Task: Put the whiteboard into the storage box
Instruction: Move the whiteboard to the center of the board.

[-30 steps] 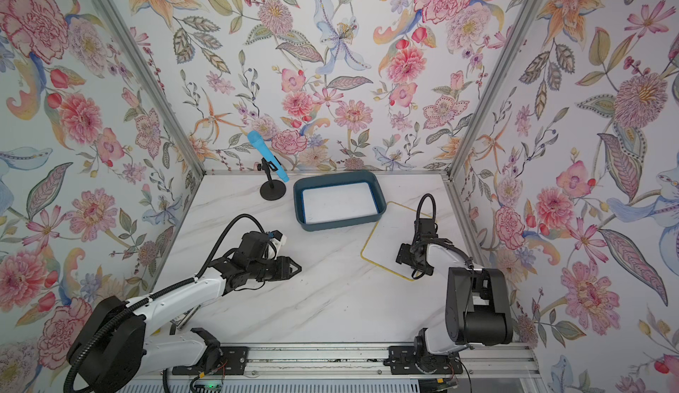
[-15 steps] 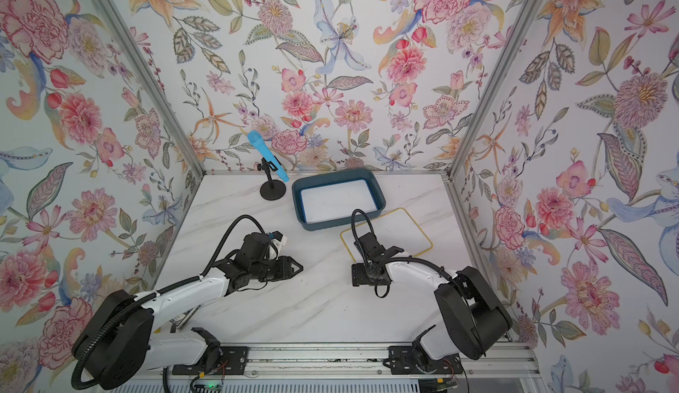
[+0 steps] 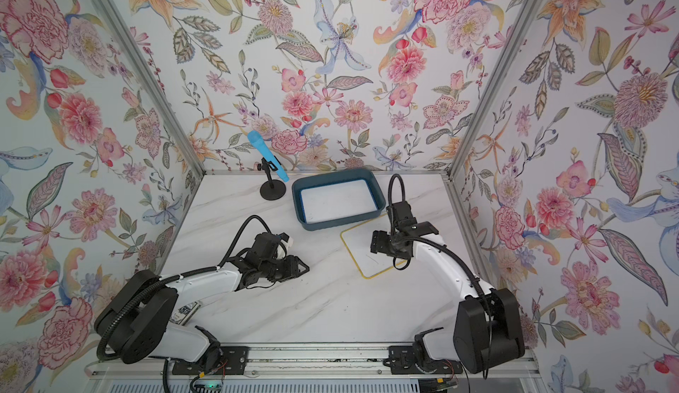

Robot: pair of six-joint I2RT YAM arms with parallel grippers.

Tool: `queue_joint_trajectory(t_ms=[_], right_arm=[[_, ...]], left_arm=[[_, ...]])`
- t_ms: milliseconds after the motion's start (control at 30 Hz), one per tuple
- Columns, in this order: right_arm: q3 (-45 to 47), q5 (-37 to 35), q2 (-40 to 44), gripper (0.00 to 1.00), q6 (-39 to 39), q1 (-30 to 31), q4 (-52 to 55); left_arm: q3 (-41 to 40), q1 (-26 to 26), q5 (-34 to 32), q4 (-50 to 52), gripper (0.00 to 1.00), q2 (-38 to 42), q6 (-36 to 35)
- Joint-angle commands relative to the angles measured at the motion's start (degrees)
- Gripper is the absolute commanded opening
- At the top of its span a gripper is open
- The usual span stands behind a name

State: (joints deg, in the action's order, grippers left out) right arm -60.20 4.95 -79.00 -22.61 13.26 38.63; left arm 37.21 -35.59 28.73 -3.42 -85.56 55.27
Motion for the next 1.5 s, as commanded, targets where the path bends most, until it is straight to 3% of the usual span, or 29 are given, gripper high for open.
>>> queue_joint_trajectory(t_ms=[0,100,267,533,833,1100,1267,1467], right_arm=[[-5.8,-6.0,-3.2,0.79,6.2,-6.3,2.3],[-10.4,-10.1,-7.7,0.79,8.6,-12.8,0.6],[-13.2,-5.8,-17.1,0.79,10.1,-20.8,-7.8],[-16.4,1.9,-32.4,0.77,13.0,-23.0,-10.9],[-13.7,11.5,-34.5,0.77,15.3,-24.1,-13.4],[-9.9,13.2,-33.7,0.75,15.9,-23.5,-13.4],[-3.8,10.4,-28.6,0.74,15.1,-21.2,-13.4],[1.6,12.2,-24.5,0.73,15.1,-17.4,-13.2]], left_arm=[[4.7,-2.6,-0.3,-2.6,0.46,-3.6,1.7],[6.8,-3.5,-0.4,-4.0,0.46,-7.4,3.2],[9.3,-3.8,0.7,-5.9,0.47,-10.8,5.3],[14.4,-5.2,0.5,-5.5,0.47,-15.6,6.4],[14.6,-6.4,1.7,-8.0,0.46,-18.0,7.8],[14.0,-7.0,5.5,-16.1,0.47,-22.2,11.5],[13.4,-7.6,7.3,-24.3,0.47,-26.0,15.8],[12.0,-8.3,7.1,-29.1,0.47,-28.7,19.2]])
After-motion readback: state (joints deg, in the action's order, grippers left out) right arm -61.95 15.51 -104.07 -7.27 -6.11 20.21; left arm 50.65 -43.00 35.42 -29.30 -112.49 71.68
